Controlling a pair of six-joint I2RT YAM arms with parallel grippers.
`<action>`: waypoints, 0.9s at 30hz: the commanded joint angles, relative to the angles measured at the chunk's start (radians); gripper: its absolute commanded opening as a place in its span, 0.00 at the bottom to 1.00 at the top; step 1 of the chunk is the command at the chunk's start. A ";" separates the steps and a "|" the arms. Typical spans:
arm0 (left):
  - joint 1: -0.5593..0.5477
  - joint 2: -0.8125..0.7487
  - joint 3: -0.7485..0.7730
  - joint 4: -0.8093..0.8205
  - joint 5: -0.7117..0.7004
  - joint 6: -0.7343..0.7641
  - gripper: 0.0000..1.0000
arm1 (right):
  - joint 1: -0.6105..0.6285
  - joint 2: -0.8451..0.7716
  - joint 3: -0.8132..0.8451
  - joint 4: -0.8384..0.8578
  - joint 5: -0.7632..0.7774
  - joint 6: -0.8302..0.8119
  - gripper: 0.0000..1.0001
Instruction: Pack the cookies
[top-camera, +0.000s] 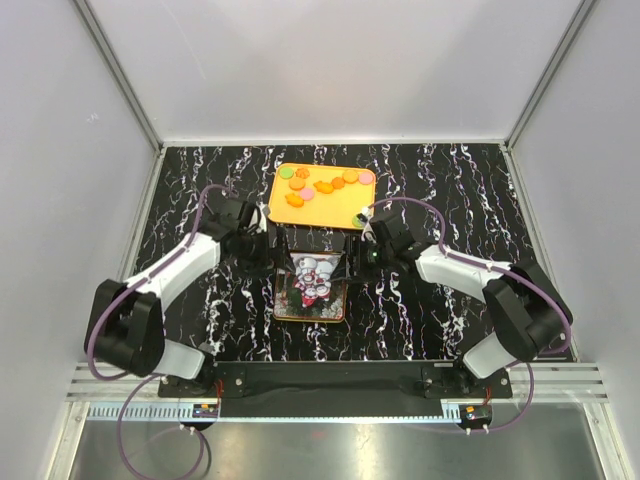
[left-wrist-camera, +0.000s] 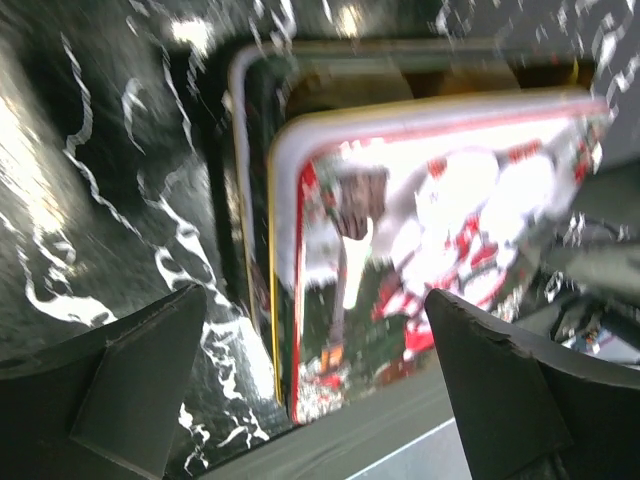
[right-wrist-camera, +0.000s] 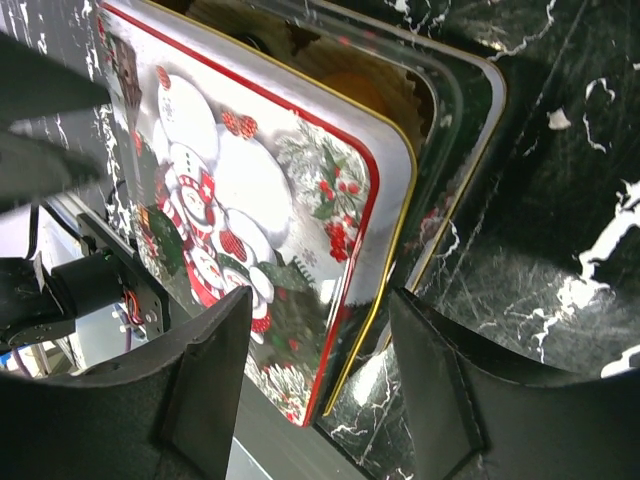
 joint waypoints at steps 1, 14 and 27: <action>0.000 -0.071 -0.064 0.056 0.071 0.014 0.99 | -0.007 0.016 -0.005 0.067 -0.013 -0.013 0.63; -0.001 -0.059 -0.057 0.069 0.130 0.028 0.91 | -0.007 0.003 0.027 0.002 0.011 -0.011 0.53; -0.001 -0.029 0.060 -0.007 0.134 0.060 0.86 | -0.010 0.030 0.084 -0.064 -0.001 -0.020 0.47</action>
